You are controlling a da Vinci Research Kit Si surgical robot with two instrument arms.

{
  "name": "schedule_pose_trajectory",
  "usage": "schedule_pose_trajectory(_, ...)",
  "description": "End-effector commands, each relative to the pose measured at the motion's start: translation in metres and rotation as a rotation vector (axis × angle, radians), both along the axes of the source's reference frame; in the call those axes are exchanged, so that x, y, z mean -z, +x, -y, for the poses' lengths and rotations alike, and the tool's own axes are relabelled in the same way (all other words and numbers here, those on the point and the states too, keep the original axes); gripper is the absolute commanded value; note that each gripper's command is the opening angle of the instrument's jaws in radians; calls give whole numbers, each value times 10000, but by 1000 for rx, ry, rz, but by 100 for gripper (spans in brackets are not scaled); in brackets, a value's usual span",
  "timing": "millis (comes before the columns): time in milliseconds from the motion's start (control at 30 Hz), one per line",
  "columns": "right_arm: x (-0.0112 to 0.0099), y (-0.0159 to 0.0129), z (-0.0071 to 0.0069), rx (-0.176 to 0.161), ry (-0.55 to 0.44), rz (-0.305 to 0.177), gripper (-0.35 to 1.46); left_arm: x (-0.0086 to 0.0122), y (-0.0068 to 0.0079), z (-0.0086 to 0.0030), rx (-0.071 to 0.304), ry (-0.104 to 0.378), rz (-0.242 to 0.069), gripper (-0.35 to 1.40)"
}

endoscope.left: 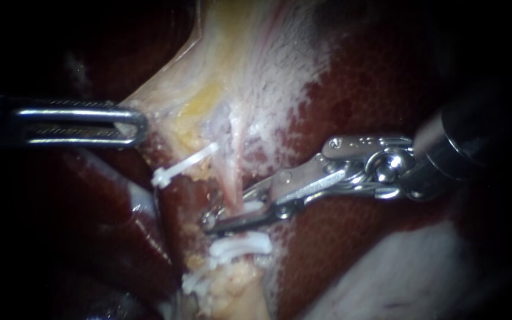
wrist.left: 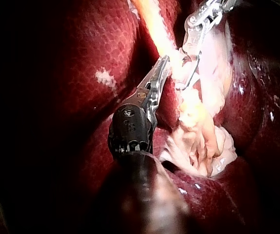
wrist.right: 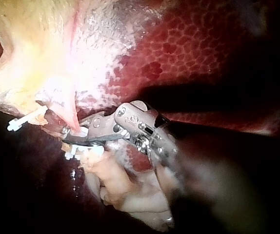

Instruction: Going back third clip right tube

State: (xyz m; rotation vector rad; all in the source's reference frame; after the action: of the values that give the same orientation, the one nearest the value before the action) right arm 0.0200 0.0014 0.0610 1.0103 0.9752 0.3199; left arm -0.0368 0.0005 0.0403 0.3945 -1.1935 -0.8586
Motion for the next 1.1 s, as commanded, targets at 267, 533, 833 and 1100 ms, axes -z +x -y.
schedule_pose_trajectory(267, 2, 0, 2, 6, 2, -4, -35, -2, 0, 0, 0, -1, 1, -35)
schedule_pose_trajectory(533, 2, 0, 0, -8, -105, -43, 37, -1, 1, 0, -1, -1, 1, -35)
schedule_pose_trajectory(833, 6, -15, -11, -41, -203, -66, 53, -2, 2, 0, -1, -1, 1, -35)
schedule_pose_trajectory(1100, 14, -48, -22, -60, -222, -65, 53, -6, 5, -2, -3, -1, 2, -35)
